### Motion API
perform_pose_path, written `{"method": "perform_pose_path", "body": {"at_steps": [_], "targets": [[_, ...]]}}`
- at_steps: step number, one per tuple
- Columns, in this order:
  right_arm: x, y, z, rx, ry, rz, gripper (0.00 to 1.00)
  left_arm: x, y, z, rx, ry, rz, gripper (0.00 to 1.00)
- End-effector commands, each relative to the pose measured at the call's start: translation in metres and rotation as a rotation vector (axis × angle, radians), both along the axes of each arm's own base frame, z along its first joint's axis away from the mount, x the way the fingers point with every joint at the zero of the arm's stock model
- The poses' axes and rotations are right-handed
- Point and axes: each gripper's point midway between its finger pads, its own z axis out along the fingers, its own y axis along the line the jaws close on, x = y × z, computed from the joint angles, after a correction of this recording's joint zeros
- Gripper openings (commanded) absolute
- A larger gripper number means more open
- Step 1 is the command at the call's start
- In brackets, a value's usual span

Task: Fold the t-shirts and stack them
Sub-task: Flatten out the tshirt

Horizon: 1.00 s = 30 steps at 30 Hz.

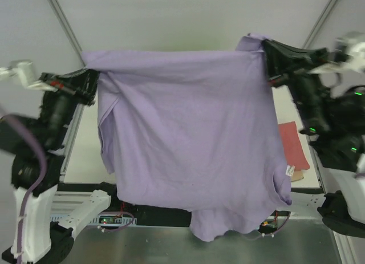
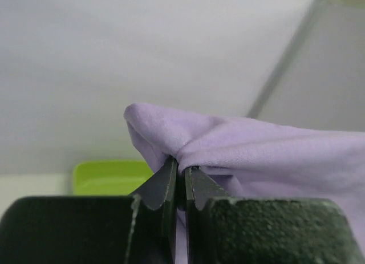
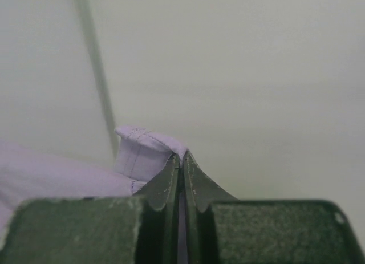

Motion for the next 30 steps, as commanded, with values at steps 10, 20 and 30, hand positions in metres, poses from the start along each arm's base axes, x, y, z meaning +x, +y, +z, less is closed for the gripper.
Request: {"method": "perform_pose_path", "body": {"at_steps": [10, 20, 30], "targets": [[0.228, 0.075, -0.391, -0.481, 0.839, -0.372, 0.81, 0.212, 0.083, -0.369, 0.463, 1.125, 0.715, 0.99], [0.171, 0.081, -0.462, -0.506, 1.021, -0.19, 0.96, 0.183, 0.061, -0.444, 0.416, 1.325, 0.593, 0.99], [0.079, 0.167, -0.55, -0.671, 1.175, 0.14, 0.96, 0.143, 0.04, -0.511, 0.346, 1.413, 0.446, 0.99]]}}
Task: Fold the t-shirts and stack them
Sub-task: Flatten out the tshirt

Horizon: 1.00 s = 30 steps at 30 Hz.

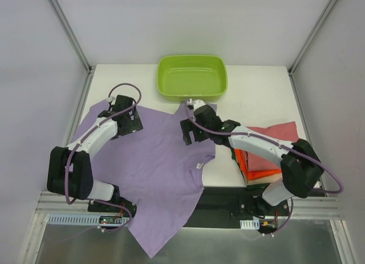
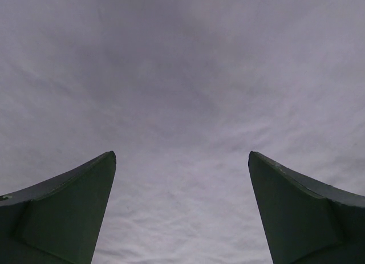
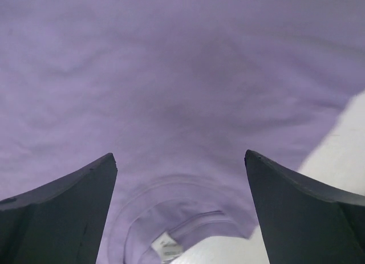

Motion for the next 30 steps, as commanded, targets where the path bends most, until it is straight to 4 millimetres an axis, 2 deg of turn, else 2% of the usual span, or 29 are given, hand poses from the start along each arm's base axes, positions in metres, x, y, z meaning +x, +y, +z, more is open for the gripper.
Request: {"method": "perform_pose_path", "body": {"at_steps": [1, 5, 8, 13, 17, 21, 30], "targets": [[-0.033, 0.045, -0.025, 0.054, 0.102, 0.106, 0.96, -0.006, -0.017, -0.007, -0.115, -0.057, -0.004, 0.99], [-0.039, 0.05, -0.056, 0.009, 0.179, 0.098, 0.96, -0.014, -0.019, -0.024, -0.135, -0.022, -0.002, 0.99], [-0.039, 0.041, -0.079, -0.045, 0.207, 0.067, 0.96, -0.019, -0.022, -0.037, -0.149, 0.009, -0.001, 0.99], [-0.036, 0.022, -0.103, -0.105, 0.241, 0.017, 0.96, -0.024, -0.038, -0.05, -0.233, 0.052, -0.014, 0.99], [-0.027, -0.007, -0.116, -0.126, 0.269, -0.064, 0.96, -0.027, -0.05, -0.057, -0.295, 0.078, -0.03, 0.99], [-0.018, -0.038, -0.119, -0.133, 0.279, -0.14, 0.96, -0.032, -0.072, -0.061, -0.39, 0.109, -0.072, 0.99], [0.001, -0.116, -0.128, -0.18, 0.349, -0.336, 0.96, -0.025, -0.12, -0.054, -0.452, 0.122, -0.196, 0.99]]}}
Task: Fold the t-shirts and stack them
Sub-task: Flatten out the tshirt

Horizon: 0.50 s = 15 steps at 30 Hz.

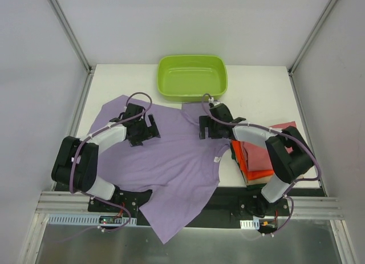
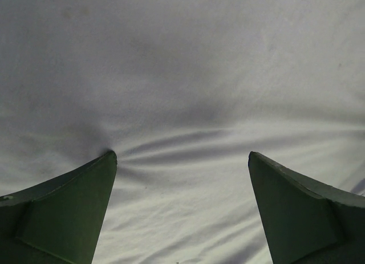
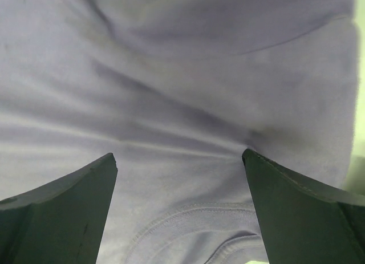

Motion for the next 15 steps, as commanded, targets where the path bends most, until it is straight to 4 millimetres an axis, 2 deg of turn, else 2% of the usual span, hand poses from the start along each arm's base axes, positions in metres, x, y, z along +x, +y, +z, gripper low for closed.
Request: {"method": "perform_pose_path", "body": {"at_steps": [1, 3, 7, 11, 15], "targets": [[-0.016, -0.067, -0.029, -0.151, 0.148, -0.12, 0.96, -0.001, -0.032, -0.002, -0.06, 0.043, -0.072, 0.99], [-0.008, -0.08, -0.03, -0.15, 0.158, -0.156, 0.96, 0.002, -0.042, 0.0, -0.075, 0.047, -0.096, 0.99], [0.012, -0.082, -0.022, -0.065, 0.174, -0.184, 0.96, 0.008, -0.056, 0.004, -0.094, 0.043, -0.134, 0.99], [0.036, -0.088, -0.01, -0.107, 0.14, -0.19, 0.96, 0.017, -0.058, 0.007, -0.082, 0.023, -0.149, 0.99], [0.049, -0.079, 0.01, -0.09, 0.073, -0.089, 0.96, 0.022, -0.054, 0.014, -0.061, -0.017, -0.154, 0.99]]}}
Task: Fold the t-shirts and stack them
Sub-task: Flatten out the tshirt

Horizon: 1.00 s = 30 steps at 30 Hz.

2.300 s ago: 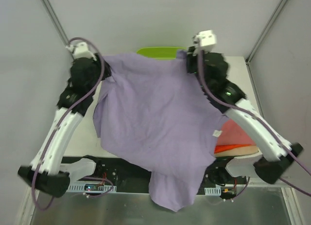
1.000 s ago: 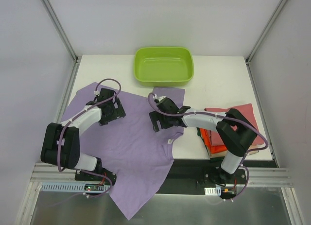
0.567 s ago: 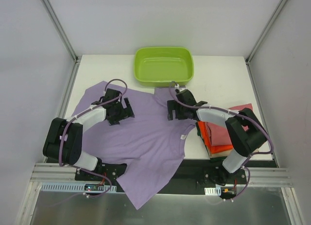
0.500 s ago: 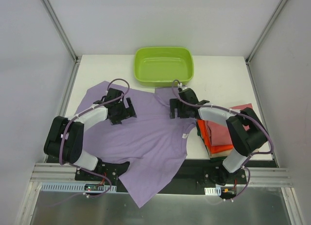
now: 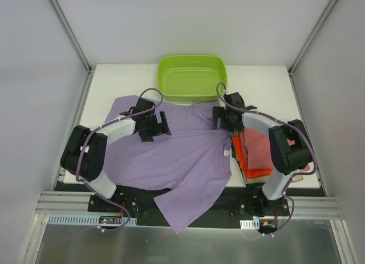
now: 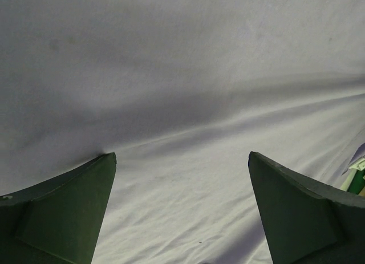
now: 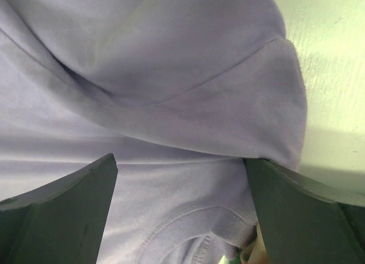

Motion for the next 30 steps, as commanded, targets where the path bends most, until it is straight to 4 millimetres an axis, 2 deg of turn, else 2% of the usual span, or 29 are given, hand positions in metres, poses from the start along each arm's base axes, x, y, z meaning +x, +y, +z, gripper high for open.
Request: {"method": "perform_pose_path", "body": {"at_steps": [1, 6, 9, 13, 19, 23, 30], "targets": [[0.002, -0.005, 0.014, -0.037, -0.013, 0.119, 0.96, 0.008, 0.007, 0.009, 0.052, -0.052, -0.005, 0.99], [-0.006, 0.018, 0.041, 0.06, -0.079, 0.217, 0.96, 0.007, 0.037, 0.003, 0.102, -0.039, 0.104, 0.99], [-0.016, 0.034, 0.048, 0.065, -0.098, 0.27, 0.96, 0.004, 0.056, -0.001, 0.138, -0.039, 0.151, 0.99], [-0.027, 0.058, 0.049, 0.06, -0.107, 0.343, 0.96, -0.009, 0.081, -0.012, 0.167, 0.0, 0.213, 0.99], [-0.028, 0.077, 0.033, 0.047, -0.056, 0.336, 0.96, -0.042, 0.13, -0.035, 0.227, 0.126, 0.391, 0.99], [-0.025, 0.089, 0.032, 0.051, -0.068, 0.346, 0.96, -0.047, 0.135, -0.026, 0.208, 0.104, 0.419, 0.99], [-0.015, 0.095, 0.046, 0.046, -0.112, 0.35, 0.96, -0.029, 0.128, 0.009, 0.152, -0.022, 0.372, 0.99]]}}
